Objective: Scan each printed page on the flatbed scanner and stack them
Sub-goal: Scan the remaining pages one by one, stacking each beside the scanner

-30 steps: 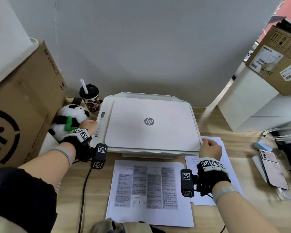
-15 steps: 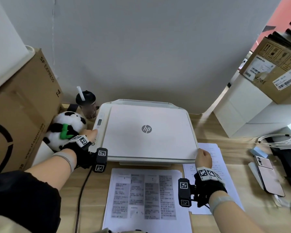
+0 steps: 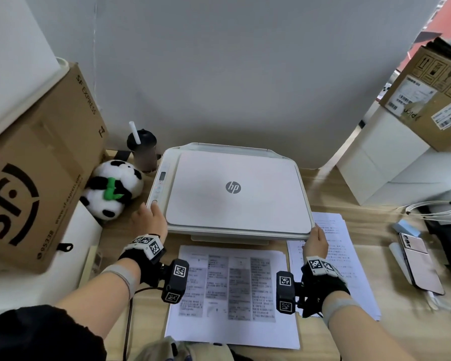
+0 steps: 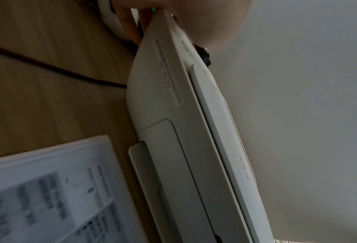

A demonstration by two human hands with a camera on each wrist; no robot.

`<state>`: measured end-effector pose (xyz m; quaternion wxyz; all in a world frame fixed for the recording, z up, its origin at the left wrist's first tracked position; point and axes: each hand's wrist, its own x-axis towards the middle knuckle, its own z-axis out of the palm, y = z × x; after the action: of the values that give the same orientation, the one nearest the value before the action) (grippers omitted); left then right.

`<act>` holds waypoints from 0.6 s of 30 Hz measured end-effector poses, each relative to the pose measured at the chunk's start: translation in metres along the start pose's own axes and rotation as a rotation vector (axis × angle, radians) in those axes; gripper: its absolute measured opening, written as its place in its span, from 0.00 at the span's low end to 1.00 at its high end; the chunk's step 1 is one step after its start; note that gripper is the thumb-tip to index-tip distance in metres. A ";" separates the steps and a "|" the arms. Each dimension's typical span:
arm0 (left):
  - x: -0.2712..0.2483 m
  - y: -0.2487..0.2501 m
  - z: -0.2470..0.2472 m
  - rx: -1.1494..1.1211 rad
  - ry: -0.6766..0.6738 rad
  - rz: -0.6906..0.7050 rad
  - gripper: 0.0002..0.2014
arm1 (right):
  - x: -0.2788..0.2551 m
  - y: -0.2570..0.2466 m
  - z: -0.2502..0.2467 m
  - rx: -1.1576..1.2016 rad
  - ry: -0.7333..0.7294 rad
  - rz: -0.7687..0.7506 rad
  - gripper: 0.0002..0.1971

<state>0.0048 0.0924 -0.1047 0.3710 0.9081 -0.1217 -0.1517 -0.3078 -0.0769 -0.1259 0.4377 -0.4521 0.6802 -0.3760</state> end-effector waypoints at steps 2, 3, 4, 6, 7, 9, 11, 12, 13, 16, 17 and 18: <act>-0.007 -0.002 0.004 -0.065 0.029 -0.006 0.24 | -0.004 0.002 0.001 -0.018 0.018 -0.013 0.21; -0.012 -0.002 0.006 -0.087 0.037 -0.010 0.25 | -0.005 0.004 0.002 -0.019 0.024 -0.022 0.21; -0.016 -0.004 0.008 -0.099 0.047 -0.011 0.25 | -0.007 0.006 0.004 -0.019 0.032 -0.029 0.21; -0.024 -0.008 0.013 -0.116 0.080 -0.007 0.26 | -0.008 0.007 0.006 -0.015 0.048 -0.037 0.20; -0.028 -0.010 0.015 -0.118 0.104 -0.001 0.26 | -0.009 0.008 0.007 -0.008 0.049 -0.036 0.20; -0.034 -0.012 0.018 -0.116 0.135 0.013 0.27 | -0.009 0.009 0.006 -0.007 0.042 -0.041 0.20; -0.038 -0.013 0.019 -0.121 0.140 0.022 0.27 | -0.010 0.012 0.004 -0.017 0.027 -0.066 0.20; -0.038 -0.014 0.019 -0.125 0.138 0.022 0.27 | -0.010 0.014 0.004 -0.026 0.019 -0.079 0.20; -0.038 -0.014 0.019 -0.130 0.136 0.023 0.27 | -0.009 0.015 0.003 -0.035 0.013 -0.091 0.20; -0.039 -0.015 0.019 -0.155 0.144 0.033 0.26 | -0.008 0.016 0.001 -0.046 -0.002 -0.109 0.20; -0.040 -0.015 0.019 -0.166 0.149 0.033 0.26 | -0.007 0.017 0.001 -0.046 -0.002 -0.111 0.20; -0.041 -0.014 0.019 -0.179 0.153 0.029 0.25 | -0.007 0.017 0.001 -0.047 -0.001 -0.110 0.20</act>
<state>-0.0389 0.1037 -0.1196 0.4610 0.8783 -0.0924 -0.0869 -0.3102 -0.0653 -0.1395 0.4060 -0.4992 0.6626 -0.3833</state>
